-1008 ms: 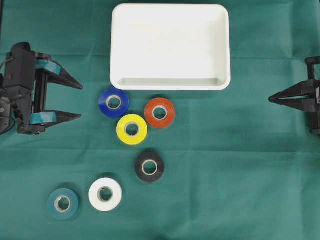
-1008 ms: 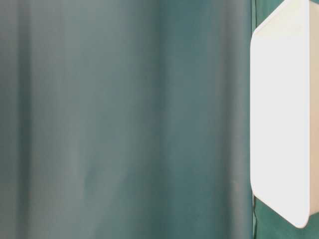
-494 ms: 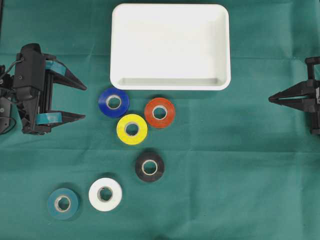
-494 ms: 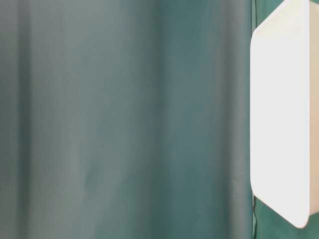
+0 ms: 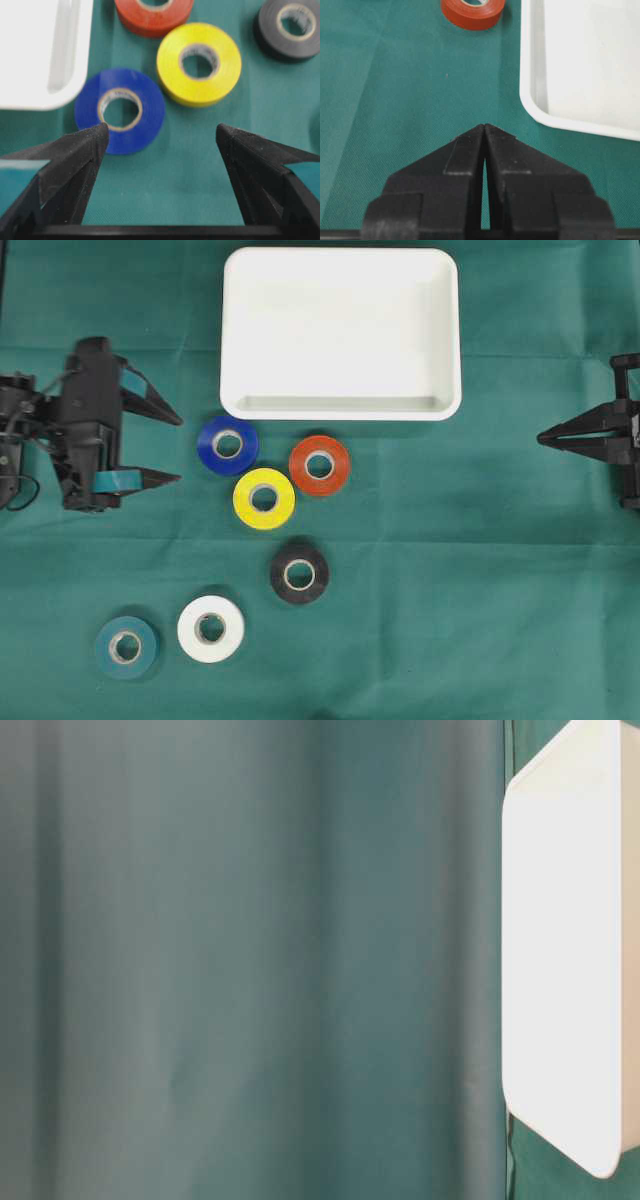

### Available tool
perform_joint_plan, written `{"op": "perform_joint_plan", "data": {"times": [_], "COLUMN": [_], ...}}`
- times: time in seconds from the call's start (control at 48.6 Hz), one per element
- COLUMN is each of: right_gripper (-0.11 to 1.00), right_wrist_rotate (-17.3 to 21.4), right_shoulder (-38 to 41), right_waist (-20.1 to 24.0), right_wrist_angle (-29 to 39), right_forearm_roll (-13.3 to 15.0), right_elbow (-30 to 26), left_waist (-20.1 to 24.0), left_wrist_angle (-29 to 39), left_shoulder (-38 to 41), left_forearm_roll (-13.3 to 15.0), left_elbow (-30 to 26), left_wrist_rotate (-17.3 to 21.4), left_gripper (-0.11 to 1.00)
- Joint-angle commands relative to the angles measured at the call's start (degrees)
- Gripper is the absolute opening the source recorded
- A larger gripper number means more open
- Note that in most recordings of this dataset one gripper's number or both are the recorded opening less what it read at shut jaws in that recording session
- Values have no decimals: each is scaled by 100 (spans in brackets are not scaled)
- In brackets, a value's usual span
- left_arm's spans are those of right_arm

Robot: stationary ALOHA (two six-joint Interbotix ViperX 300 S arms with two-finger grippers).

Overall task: Put the tape into the white case with the left arm.
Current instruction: 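Move the left gripper to the blue tape roll and grasp it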

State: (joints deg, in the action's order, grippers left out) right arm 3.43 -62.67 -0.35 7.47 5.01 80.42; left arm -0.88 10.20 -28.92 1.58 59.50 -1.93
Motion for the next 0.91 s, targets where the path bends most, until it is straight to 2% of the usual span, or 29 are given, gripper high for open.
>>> {"op": "perform_joint_plan", "data": {"times": [0.0, 0.37, 0.885], "right_gripper": [-9, -9, -9], "right_wrist_rotate": [9, 9, 9], "right_shoulder": [44, 35, 35], "right_waist": [-9, -9, -9], "right_wrist_angle": [-53, -53, -53], "right_forearm_roll": [9, 9, 9], "right_elbow": [-70, -62, -62], "left_waist": [9, 9, 9], "left_wrist_angle": [123, 387, 352], "left_shoulder": [229, 1389, 1969], "left_forearm_roll": [-18, -35, -35], "left_elbow": [-290, -826, -1046], "left_wrist_rotate": [18, 360, 378], "left_gripper": [98, 98, 98]}}
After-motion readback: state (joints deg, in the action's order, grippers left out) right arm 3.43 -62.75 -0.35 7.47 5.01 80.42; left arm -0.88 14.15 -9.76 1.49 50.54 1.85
